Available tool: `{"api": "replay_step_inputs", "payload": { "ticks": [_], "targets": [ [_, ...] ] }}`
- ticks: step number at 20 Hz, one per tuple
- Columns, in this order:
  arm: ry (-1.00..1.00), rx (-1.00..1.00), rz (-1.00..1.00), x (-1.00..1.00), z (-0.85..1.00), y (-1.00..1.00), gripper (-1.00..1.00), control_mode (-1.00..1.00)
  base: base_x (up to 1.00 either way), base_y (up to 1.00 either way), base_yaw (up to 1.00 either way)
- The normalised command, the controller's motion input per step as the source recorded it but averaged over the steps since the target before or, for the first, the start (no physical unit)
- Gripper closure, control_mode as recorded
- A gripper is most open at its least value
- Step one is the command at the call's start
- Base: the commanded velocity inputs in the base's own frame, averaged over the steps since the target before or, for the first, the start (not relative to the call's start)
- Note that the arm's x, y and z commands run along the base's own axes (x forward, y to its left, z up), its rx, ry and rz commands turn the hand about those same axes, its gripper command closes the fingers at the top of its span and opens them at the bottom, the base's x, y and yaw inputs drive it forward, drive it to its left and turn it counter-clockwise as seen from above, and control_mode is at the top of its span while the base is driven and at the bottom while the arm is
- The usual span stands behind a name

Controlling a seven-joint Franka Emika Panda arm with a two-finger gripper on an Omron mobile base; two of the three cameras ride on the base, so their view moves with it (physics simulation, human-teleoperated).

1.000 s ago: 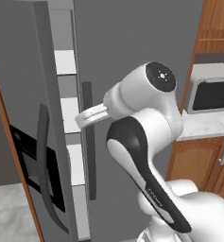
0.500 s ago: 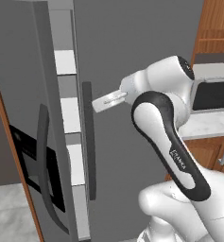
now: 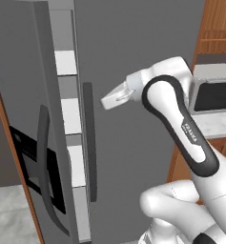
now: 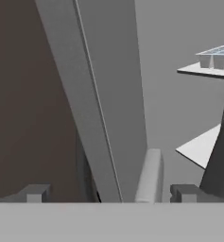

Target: Open the freezer door, pick up the ice cube tray from the freezer, and place it on the dining counter.

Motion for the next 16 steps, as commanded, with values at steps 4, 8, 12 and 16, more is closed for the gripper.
{"api": "replay_step_inputs", "payload": {
  "ticks": [4,8,12,16],
  "targets": [
    [-0.01,0.07,0.16,0.13,0.00,0.20,-1.00,-1.00,0.00,0.00,0.00],
    [-0.02,0.09,0.13,0.10,0.00,0.20,-1.00,-1.00,0.00,0.00,0.00],
    [0.00,0.06,0.08,0.05,0.00,0.44,-1.00,-1.00,0.00,0.00,0.00],
    [0.00,0.02,0.04,0.01,0.00,0.52,-1.00,-1.00,0.00,0.00,0.00]
  ]
}}
